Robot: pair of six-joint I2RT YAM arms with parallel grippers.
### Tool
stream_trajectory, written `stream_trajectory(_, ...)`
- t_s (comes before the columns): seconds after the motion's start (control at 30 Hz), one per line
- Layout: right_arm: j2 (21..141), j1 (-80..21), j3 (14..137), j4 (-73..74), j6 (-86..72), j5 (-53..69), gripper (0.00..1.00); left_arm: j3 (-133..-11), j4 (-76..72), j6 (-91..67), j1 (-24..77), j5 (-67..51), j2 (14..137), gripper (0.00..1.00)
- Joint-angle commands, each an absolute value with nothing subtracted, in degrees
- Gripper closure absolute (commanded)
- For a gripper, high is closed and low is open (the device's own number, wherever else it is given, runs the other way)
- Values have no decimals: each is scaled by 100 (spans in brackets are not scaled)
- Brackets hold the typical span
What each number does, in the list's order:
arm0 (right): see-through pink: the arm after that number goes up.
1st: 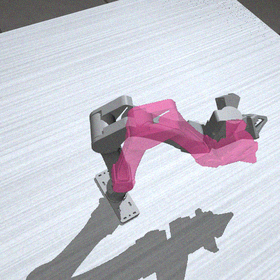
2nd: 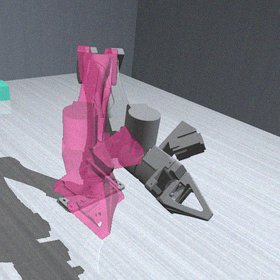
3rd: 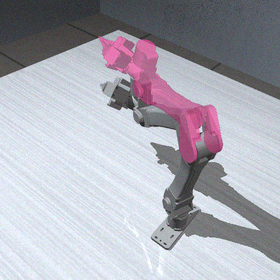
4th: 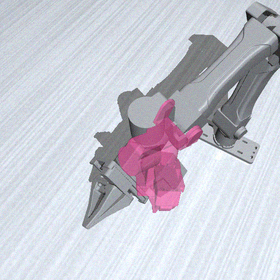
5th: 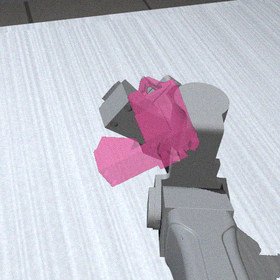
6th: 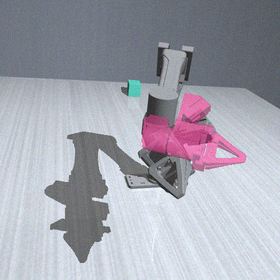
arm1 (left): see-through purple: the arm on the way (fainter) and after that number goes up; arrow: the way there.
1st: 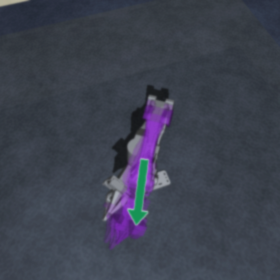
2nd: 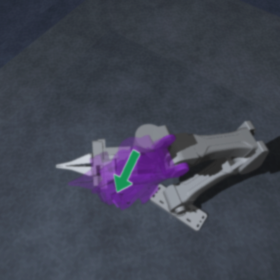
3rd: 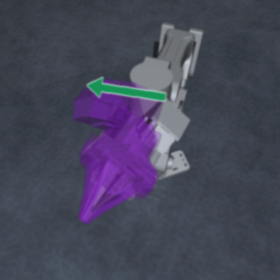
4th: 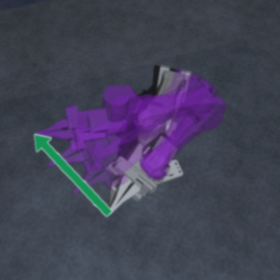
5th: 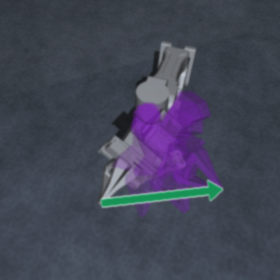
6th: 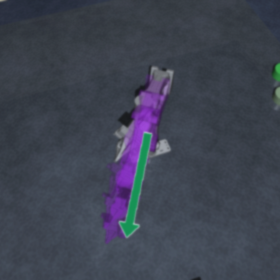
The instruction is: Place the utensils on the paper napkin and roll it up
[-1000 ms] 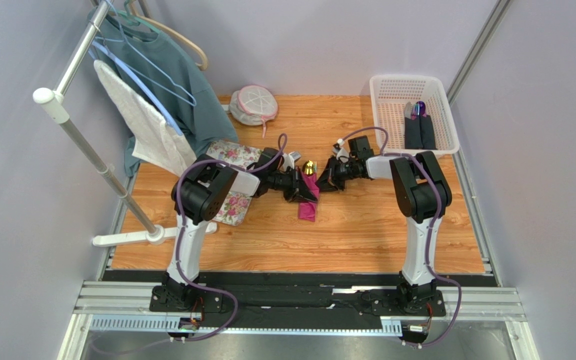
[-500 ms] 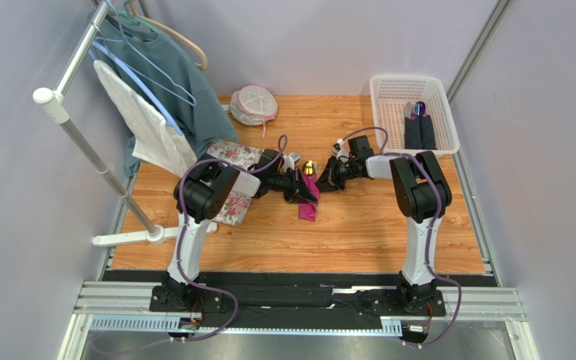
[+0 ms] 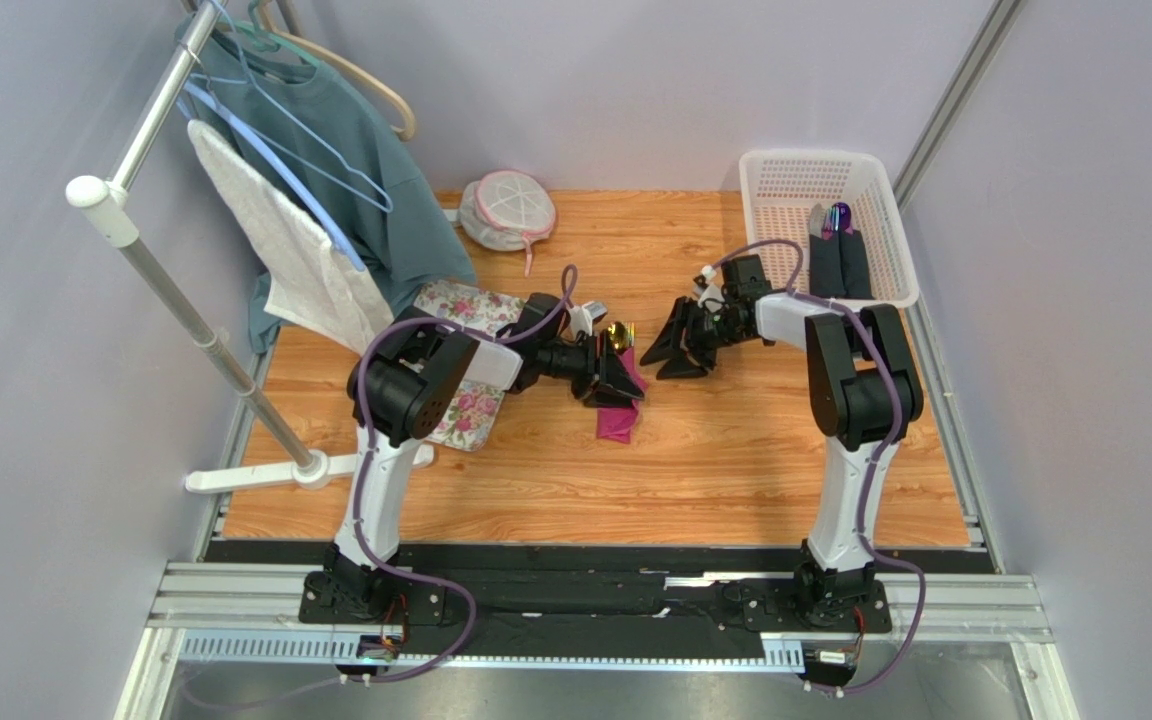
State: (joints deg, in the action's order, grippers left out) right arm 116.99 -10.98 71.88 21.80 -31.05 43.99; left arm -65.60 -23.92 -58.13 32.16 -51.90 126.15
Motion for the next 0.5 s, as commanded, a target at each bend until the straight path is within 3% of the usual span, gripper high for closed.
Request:
stream_trajectory(0.0, 11452, -1125, 7453, 2312, -3050, 4552, 49, -6486, -1907, -5458, 3261, -4808, 12946, 43)
stream_trajectory(0.4, 11707, -1512, 7401, 2750, -2550, 4316, 50, -6495, -1916, -5370, 3261, -4852, 12902, 40)
stream_trajectory(0.47, 11716, -1512, 7339, 2821, -2435, 4184, 53, -6495, -1934, -5370, 3261, -4860, 12894, 40)
